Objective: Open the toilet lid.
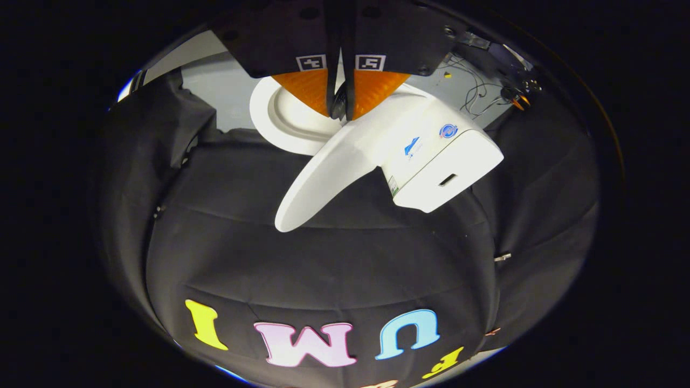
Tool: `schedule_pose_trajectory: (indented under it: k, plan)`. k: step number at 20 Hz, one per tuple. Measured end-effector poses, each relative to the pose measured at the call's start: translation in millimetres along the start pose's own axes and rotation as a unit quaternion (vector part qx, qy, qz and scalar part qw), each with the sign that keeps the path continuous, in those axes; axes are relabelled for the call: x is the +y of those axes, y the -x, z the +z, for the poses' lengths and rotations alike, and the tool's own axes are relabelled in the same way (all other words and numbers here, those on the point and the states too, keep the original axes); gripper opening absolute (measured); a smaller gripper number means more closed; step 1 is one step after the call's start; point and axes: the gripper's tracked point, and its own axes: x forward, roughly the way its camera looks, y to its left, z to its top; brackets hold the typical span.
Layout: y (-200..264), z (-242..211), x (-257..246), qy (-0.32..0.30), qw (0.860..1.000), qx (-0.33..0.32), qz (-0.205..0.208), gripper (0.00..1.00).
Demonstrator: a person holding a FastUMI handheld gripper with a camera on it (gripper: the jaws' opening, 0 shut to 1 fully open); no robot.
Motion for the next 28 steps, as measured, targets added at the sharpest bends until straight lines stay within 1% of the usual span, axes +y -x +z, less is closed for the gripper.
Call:
schedule_pose_trajectory:
  k: [2,5,14,16,21,28]
  plan:
    - [0,9,10,0.002,1.0,-0.01,-0.005,0.05]
    - [5,21,32,0.006,1.0,-0.02,0.007,0.05]
    - [4,61,103,0.066,0.996,-0.061,0.027,0.05]
    - [1,69,124,0.08,0.994,-0.071,0.039,0.05]
    - [-6,82,167,0.087,0.99,-0.087,0.064,0.05]
    - [-21,94,223,0.11,0.982,-0.104,0.113,0.05]
